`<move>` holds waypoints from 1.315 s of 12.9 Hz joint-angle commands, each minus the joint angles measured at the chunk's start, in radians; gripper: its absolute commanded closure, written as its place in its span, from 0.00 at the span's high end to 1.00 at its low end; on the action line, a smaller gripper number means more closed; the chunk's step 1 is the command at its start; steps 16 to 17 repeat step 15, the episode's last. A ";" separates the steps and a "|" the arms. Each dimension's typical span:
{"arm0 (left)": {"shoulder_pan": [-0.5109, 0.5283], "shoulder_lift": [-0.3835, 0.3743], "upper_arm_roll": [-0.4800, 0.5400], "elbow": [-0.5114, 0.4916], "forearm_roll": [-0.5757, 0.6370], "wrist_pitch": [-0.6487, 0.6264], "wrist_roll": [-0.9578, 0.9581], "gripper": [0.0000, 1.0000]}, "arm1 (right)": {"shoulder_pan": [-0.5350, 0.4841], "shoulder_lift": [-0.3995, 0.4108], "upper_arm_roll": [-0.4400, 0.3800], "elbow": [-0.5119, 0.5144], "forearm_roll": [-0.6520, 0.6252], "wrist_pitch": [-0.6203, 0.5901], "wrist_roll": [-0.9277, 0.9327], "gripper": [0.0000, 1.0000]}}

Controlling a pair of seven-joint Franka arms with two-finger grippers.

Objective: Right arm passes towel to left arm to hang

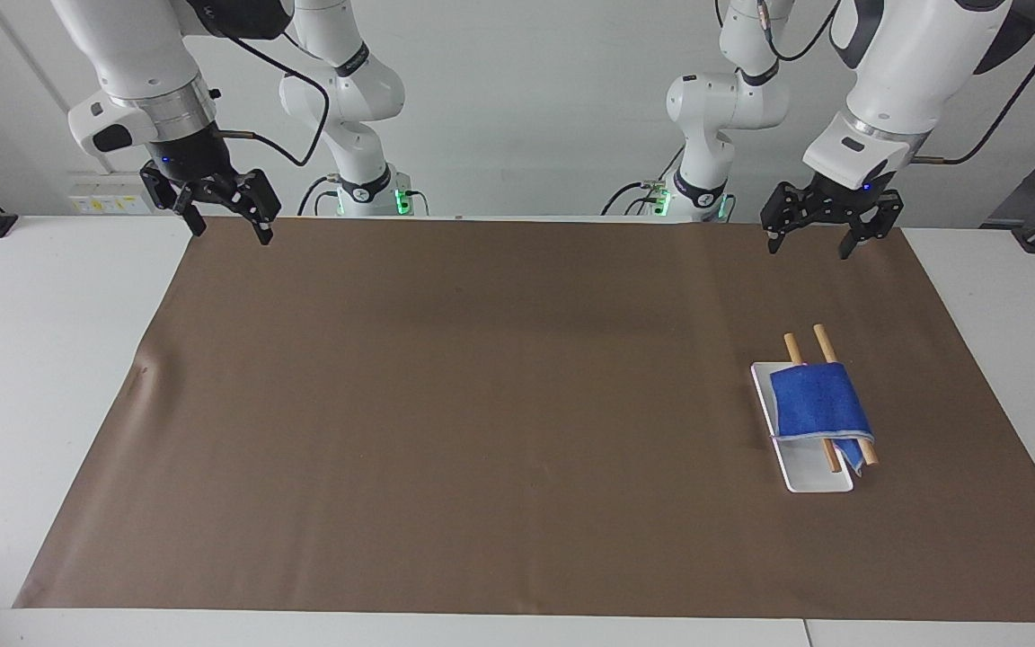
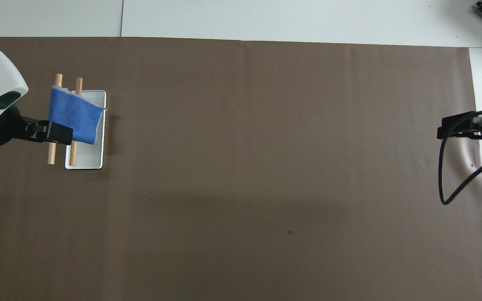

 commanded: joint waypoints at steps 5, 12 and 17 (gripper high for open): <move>0.014 -0.006 0.009 -0.006 -0.019 0.055 0.009 1.00 | -0.003 0.005 0.008 0.035 -0.005 -0.041 -0.022 1.00; 0.068 -0.016 0.010 -0.011 -0.049 0.019 0.109 1.00 | -0.003 0.001 0.009 0.023 -0.005 -0.038 -0.023 1.00; 0.068 -0.017 0.010 -0.012 -0.049 0.016 0.111 1.00 | -0.003 -0.006 0.009 0.010 -0.005 -0.038 -0.022 1.00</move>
